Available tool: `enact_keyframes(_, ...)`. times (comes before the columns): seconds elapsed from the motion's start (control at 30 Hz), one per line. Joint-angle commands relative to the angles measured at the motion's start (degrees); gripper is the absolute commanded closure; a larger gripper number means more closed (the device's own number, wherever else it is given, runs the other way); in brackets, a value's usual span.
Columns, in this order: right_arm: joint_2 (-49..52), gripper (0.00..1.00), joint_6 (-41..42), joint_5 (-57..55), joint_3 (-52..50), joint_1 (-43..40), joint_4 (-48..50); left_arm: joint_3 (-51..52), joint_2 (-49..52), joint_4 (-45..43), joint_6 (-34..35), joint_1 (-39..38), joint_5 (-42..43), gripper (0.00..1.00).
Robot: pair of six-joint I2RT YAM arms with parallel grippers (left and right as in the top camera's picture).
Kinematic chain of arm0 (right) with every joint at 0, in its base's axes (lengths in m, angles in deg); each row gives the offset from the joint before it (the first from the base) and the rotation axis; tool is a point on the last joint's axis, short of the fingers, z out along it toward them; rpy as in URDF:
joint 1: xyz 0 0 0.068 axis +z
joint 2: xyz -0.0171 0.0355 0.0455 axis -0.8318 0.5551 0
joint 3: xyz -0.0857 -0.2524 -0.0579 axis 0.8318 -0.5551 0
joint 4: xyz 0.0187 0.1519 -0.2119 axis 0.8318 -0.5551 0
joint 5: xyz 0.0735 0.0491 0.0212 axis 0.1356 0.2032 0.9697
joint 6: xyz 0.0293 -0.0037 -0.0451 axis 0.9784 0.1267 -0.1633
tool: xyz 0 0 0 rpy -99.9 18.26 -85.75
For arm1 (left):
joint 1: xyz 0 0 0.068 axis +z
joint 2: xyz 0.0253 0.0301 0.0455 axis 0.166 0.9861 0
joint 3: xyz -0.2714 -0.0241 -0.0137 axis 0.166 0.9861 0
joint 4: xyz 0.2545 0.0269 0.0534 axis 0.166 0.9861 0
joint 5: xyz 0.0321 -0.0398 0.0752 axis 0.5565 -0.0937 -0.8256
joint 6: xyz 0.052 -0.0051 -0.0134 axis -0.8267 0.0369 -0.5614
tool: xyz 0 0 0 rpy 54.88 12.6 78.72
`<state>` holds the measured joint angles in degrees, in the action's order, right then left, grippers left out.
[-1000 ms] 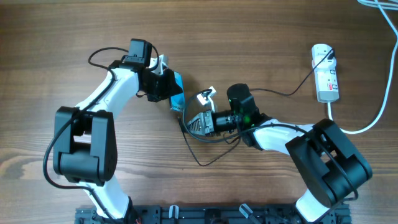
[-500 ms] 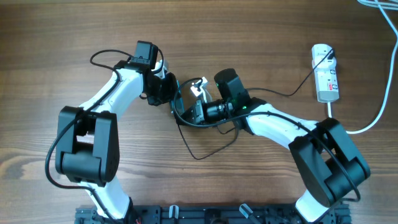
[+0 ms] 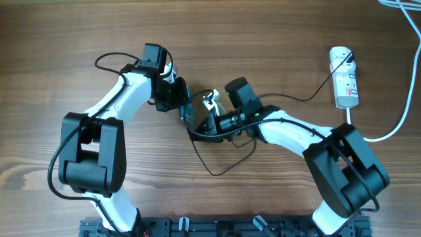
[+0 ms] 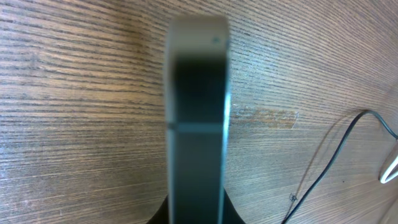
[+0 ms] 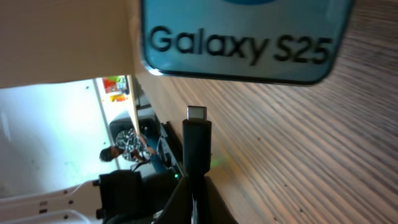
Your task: Plug charger to phone and switch on socket
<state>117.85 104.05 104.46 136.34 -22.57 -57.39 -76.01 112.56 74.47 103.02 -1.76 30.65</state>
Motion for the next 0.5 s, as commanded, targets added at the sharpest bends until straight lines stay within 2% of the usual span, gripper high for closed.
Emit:
enact_keyframes(0.0, 1.22, 0.96, -1.07, -2.67, 0.00, 0.52, -0.31, -0.90, -0.07, -0.20, 0.57, -0.09, 0.11, 0.96)
enact_keyframes(0.47, 1.22, 0.96, 2.49, -4.37, 0.00, 0.55, 3.10, -0.90, -0.07, -0.26, 0.57, -0.09, 1.66, 0.96)
